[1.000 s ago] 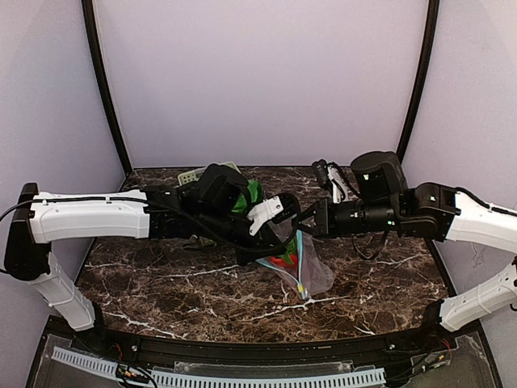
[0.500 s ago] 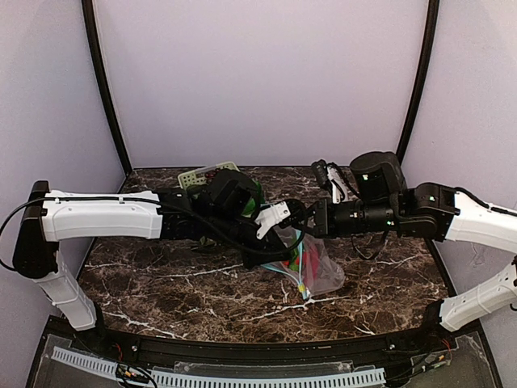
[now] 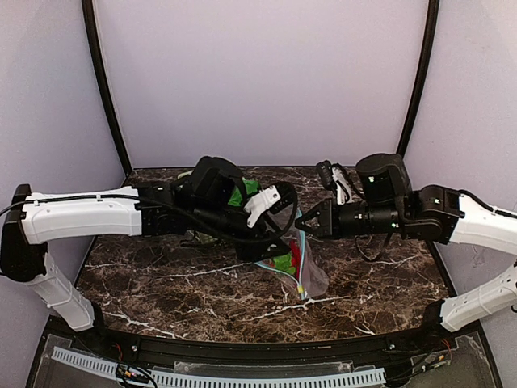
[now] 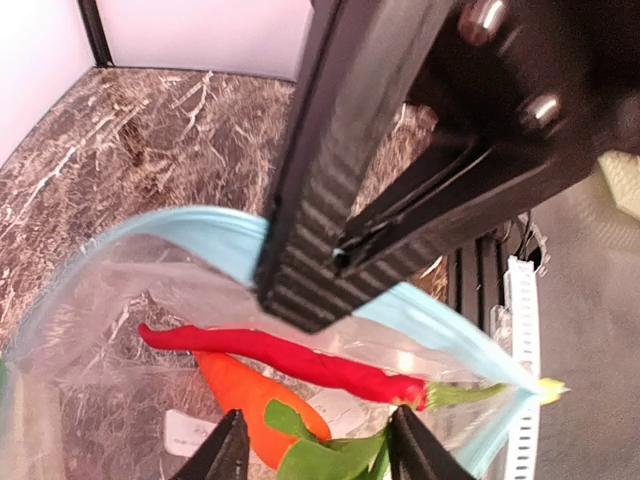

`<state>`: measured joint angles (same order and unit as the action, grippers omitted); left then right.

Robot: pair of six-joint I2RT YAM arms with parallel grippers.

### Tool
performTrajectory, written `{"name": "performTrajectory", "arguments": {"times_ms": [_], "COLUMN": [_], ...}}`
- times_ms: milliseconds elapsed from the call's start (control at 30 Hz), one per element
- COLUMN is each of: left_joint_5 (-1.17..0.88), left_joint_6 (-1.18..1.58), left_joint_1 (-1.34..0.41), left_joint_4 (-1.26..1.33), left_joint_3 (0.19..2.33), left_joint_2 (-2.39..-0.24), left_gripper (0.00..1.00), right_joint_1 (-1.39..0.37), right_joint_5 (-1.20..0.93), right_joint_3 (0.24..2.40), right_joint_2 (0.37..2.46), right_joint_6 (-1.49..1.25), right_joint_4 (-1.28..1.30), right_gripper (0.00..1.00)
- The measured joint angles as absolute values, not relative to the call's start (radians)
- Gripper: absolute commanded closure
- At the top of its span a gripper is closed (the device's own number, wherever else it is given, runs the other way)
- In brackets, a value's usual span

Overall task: Place the food in the zip-top bag and seal the zipper
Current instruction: Place the fake vegetable in the zipper food storage bag.

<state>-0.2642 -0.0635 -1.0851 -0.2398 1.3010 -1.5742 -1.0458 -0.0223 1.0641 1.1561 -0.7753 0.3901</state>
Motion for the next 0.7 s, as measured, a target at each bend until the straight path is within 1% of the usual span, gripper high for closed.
{"name": "performTrajectory", "arguments": {"times_ms": [133,200,267,367,467,700], "left_joint_5": [-0.258,-0.252,-0.243,-0.210,-0.154,-0.026], "left_joint_6": [-0.036,-0.010,0.028,0.094,0.187,0.385], "left_joint_1": [-1.085,-1.085,-1.085,-1.086,-1.086,-1.086], "left_joint_4": [-0.238,-0.236,-0.234,-0.235,-0.237,-0.272], "left_joint_3": [1.293,1.293,1.288,1.269,1.245,1.211], "left_joint_2": [-1.485,-1.453,-1.425,-1.391,-1.356,-1.283], "left_gripper": [0.35,0.33,0.32,0.36,0.36,0.26], "right_joint_1": [-1.046,-1.046,-1.046,-1.046,-1.045,-1.045], "right_joint_5": [-0.021,-0.021,-0.021,-0.021,-0.021,-0.021], "right_joint_3": [1.060,1.060,1.060,1.060,1.060,1.060], "right_joint_2": [1.144,1.143,1.143,1.143,1.144,1.154], "right_joint_6": [-0.776,-0.776,-0.776,-0.776,-0.776,-0.776], "right_joint_4": [0.390,0.390,0.391,0.391,0.391,0.390], "right_gripper": [1.00,1.00,1.00,1.00,1.00,1.00]}}
